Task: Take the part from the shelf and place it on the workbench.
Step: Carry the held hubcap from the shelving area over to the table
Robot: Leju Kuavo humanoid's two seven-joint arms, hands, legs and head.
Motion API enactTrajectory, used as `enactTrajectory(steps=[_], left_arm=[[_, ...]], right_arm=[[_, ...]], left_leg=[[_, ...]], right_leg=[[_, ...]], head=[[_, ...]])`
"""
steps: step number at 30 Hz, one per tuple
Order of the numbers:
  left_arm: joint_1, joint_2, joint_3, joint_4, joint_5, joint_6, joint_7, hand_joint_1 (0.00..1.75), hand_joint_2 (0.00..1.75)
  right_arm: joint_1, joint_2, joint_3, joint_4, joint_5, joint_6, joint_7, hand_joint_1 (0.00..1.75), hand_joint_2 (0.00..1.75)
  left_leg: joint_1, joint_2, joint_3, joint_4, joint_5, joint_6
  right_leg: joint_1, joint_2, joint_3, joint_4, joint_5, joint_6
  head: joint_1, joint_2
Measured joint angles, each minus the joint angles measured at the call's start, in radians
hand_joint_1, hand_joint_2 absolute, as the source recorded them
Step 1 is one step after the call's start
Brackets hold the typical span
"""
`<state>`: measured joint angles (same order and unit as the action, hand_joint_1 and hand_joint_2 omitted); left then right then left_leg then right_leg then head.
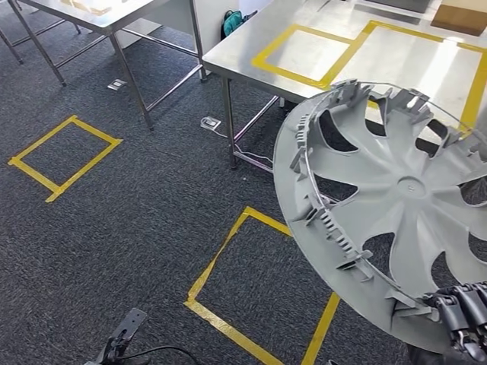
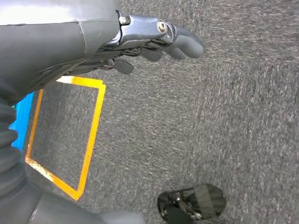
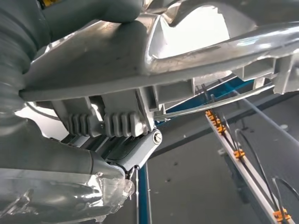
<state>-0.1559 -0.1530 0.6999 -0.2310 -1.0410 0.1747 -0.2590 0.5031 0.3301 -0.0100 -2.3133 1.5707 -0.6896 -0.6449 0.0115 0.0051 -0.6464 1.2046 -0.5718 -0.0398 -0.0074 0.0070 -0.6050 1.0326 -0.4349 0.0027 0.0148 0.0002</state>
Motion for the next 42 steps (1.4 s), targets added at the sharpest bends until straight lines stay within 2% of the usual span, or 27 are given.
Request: enactTrajectory(steps=[1,2,3,5,7,9,14,15,16,18,19,20,21,22,24,26,29,31,33,34,35,36,37,38,39,40,42], left_arm=[[0.001,0.000,0.000,0.000,0.000,0.000,0.000,0.00,1.75],[0.002,0.000,-0.001,0.000,0.000,0.000,0.000,0.00,1.75],[0.003,0.000,-0.001,0.000,0.000,0.000,0.000,0.00,1.75],[0.003,0.000,-0.001,0.000,0.001,0.000,0.000,0.00,1.75],[0.002,0.000,-0.002,0.000,0.002,0.002,0.000,0.00,1.75],[0.001,-0.001,-0.002,0.000,0.003,0.003,-0.001,0.00,1.75],[0.001,-0.002,-0.003,0.000,0.003,0.003,-0.001,0.00,1.75],[0.001,-0.002,-0.003,0.000,0.004,0.004,-0.002,0.00,1.75],[0.001,-0.003,-0.003,0.000,0.004,0.005,-0.002,0.00,1.75],[0.002,-0.005,-0.003,0.000,0.005,0.008,-0.002,0.00,1.75],[0.003,-0.006,-0.003,0.000,0.005,0.008,-0.002,0.00,1.75],[0.003,-0.007,-0.003,0.000,0.005,0.008,-0.002,0.00,1.75],[0.003,-0.009,-0.004,0.000,0.005,0.008,-0.002,0.00,1.75],[0.003,-0.010,-0.004,0.000,0.004,0.008,-0.002,0.00,1.75],[0.002,-0.011,-0.005,0.000,0.003,0.008,-0.001,0.00,1.75],[0.001,-0.012,-0.007,0.000,0.002,0.008,0.000,0.00,1.75],[-0.003,-0.012,-0.013,0.000,0.000,0.007,0.001,0.00,1.75],[-0.005,-0.013,-0.016,0.000,0.000,0.006,0.002,0.00,1.75],[-0.003,-0.015,-0.018,0.000,0.000,0.006,0.003,0.00,1.75],[-0.001,-0.015,-0.018,0.000,0.000,0.005,0.004,0.00,1.75],[0.000,-0.015,-0.018,0.000,0.000,0.005,0.004,0.00,1.75],[0.001,-0.015,-0.018,0.000,0.000,0.005,0.005,0.00,1.75],[0.000,-0.015,-0.018,0.000,0.000,0.005,0.005,0.00,1.75],[0.000,-0.015,-0.018,0.000,0.000,0.005,0.005,0.00,1.75],[-0.001,-0.015,-0.019,0.000,0.000,0.005,0.005,0.00,1.75],[-0.001,-0.015,-0.019,0.000,0.000,0.005,0.006,0.00,1.75],[-0.002,-0.016,-0.020,0.000,0.000,0.003,0.007,0.00,1.75]], right_arm=[[0.000,0.001,-0.002,0.000,0.000,0.000,0.000,1.75,1.75],[0.001,0.001,-0.003,0.000,0.000,0.000,0.000,1.75,1.75],[0.002,0.002,-0.004,0.000,0.000,0.000,0.000,1.75,1.75],[0.003,0.002,-0.006,0.000,0.000,0.000,-0.001,1.75,1.75],[0.004,0.002,-0.007,-0.001,0.000,0.000,-0.001,1.75,1.75],[0.006,0.002,-0.008,-0.003,0.000,0.000,-0.002,1.75,1.75],[0.007,0.002,-0.009,-0.005,0.000,0.000,-0.002,1.75,1.75],[0.008,0.002,-0.009,-0.007,0.000,0.000,-0.001,1.75,1.75],[0.010,0.002,-0.009,-0.009,0.000,0.000,0.000,1.75,1.75],[0.013,0.002,-0.010,-0.013,0.000,0.000,0.001,1.75,1.75],[0.015,0.002,-0.010,-0.014,0.000,0.000,0.002,1.75,1.75],[0.018,0.002,-0.010,-0.014,0.000,0.000,0.002,1.75,1.75],[0.020,0.002,-0.010,-0.014,0.000,0.000,0.002,1.75,1.75],[0.022,0.002,-0.011,-0.014,0.000,0.000,0.002,1.75,1.75],[0.022,0.002,-0.012,-0.016,0.000,0.000,0.002,1.75,1.75],[0.023,0.002,-0.013,-0.019,0.000,0.000,0.001,1.75,1.75],[0.029,0.002,-0.018,-0.022,0.000,0.000,0.000,1.75,1.75],[0.030,0.002,-0.021,-0.025,0.000,0.000,0.000,1.75,1.75],[0.029,0.002,-0.022,-0.027,0.000,0.000,-0.001,1.75,1.75],[0.029,0.002,-0.022,-0.027,0.000,0.000,-0.002,1.75,1.75],[0.030,0.002,-0.023,-0.027,0.000,0.000,-0.002,1.75,1.75],[0.031,0.002,-0.023,-0.027,0.000,0.000,-0.002,1.75,1.75],[0.031,0.002,-0.023,-0.027,0.000,0.000,-0.002,1.75,1.75],[0.032,0.002,-0.024,-0.027,0.000,0.000,-0.002,1.75,1.75],[0.031,0.003,-0.024,-0.028,0.000,0.000,-0.002,1.75,1.75],[0.031,0.003,-0.024,-0.029,0.000,0.000,-0.002,1.75,1.75],[0.031,0.003,-0.025,-0.031,0.000,0.000,0.001,1.75,1.75]], left_leg=[[0.000,0.000,-0.034,0.057,-0.017,-0.001],[0.000,0.000,-0.055,0.085,-0.015,0.000],[0.000,-0.001,-0.057,0.076,0.008,0.001],[0.000,-0.001,-0.012,-0.035,0.085,0.005],[-0.001,-0.002,0.040,-0.153,0.129,0.011],[-0.003,-0.004,0.056,-0.191,0.130,0.019],[-0.004,-0.004,0.054,-0.190,0.129,0.027],[-0.003,-0.004,0.057,-0.192,0.129,0.034],[-0.002,-0.003,0.060,-0.193,0.128,0.042],[0.000,-0.002,0.068,-0.196,0.125,0.056],[-0.001,-0.002,0.070,-0.196,0.122,0.057],[-0.001,-0.002,0.074,-0.196,0.119,0.056],[0.000,-0.002,0.080,-0.196,0.114,0.055],[0.000,-0.002,0.087,-0.196,0.109,0.052],[-0.003,-0.003,0.097,-0.194,0.099,0.043],[-0.006,-0.003,0.100,-0.195,0.093,0.033],[-0.003,-0.001,0.102,-0.188,0.082,0.017],[-0.002,-0.002,0.066,-0.115,0.049,0.009],[-0.003,-0.002,-0.018,0.022,0.003,0.006],[-0.002,-0.002,-0.055,0.074,-0.004,0.005],[-0.003,-0.002,-0.078,0.094,0.009,0.006],[-0.003,-0.002,-0.080,0.074,0.042,0.008],[-0.003,-0.002,-0.064,0.021,0.088,0.011],[-0.003,-0.002,-0.039,-0.046,0.132,0.015],[-0.004,-0.002,-0.012,-0.111,0.158,0.019],[-0.005,-0.003,0.007,-0.156,0.168,0.023],[-0.006,-0.004,0.024,-0.191,0.154,0.034]], right_leg=[[0.000,0.002,0.000,0.000,-0.001,-0.002],[0.001,0.006,0.001,0.000,-0.002,-0.002],[0.001,0.009,0.003,0.000,-0.003,-0.002],[0.000,0.016,0.009,0.000,-0.006,0.003],[0.004,0.021,0.011,0.004,-0.012,0.012],[0.008,0.023,0.011,0.004,-0.016,0.021],[0.006,0.023,0.013,-0.001,-0.015,0.027],[0.006,0.019,0.004,0.019,-0.028,0.032],[0.005,0.014,-0.024,0.076,-0.057,0.038],[0.004,0.003,-0.105,0.232,-0.125,0.048],[0.004,0.002,-0.136,0.286,-0.138,0.050],[0.003,0.002,-0.141,0.286,-0.123,0.050],[0.003,0.001,-0.125,0.247,-0.090,0.050],[0.003,0.000,-0.094,0.180,-0.049,0.049],[0.003,-0.004,-0.030,0.055,-0.003,0.045],[0.006,-0.003,-0.006,0.012,-0.005,0.035],[0.006,0.002,0.002,0.005,-0.010,0.014],[0.002,0.001,0.014,0.001,-0.016,0.001],[0.002,0.002,0.022,0.001,-0.026,-0.007],[0.002,0.004,0.027,0.001,-0.031,-0.008],[0.002,0.007,0.034,0.001,-0.037,-0.008],[0.002,0.010,0.043,0.001,-0.043,-0.007],[0.002,0.012,0.054,0.001,-0.051,-0.004],[0.002,0.013,0.062,0.000,-0.059,0.000],[0.004,0.015,0.068,0.001,-0.069,0.005],[0.006,0.016,0.072,-0.001,-0.078,0.011],[0.009,0.018,0.088,-0.004,-0.084,0.024]], head=[[0.000,0.000],[0.000,0.000],[0.000,0.000],[0.000,0.000],[0.000,0.000],[0.000,0.000],[0.000,0.000],[0.003,0.000],[0.006,0.000],[0.012,0.000],[0.012,0.000],[0.012,0.000],[0.012,0.000],[0.012,0.000],[0.012,0.000],[0.010,0.000],[0.006,0.000],[0.003,0.000],[0.000,0.000],[0.000,0.000],[0.000,0.000],[0.000,0.000],[0.000,0.000],[0.000,0.000],[-0.001,0.000],[-0.001,0.000],[-0.002,0.000]])
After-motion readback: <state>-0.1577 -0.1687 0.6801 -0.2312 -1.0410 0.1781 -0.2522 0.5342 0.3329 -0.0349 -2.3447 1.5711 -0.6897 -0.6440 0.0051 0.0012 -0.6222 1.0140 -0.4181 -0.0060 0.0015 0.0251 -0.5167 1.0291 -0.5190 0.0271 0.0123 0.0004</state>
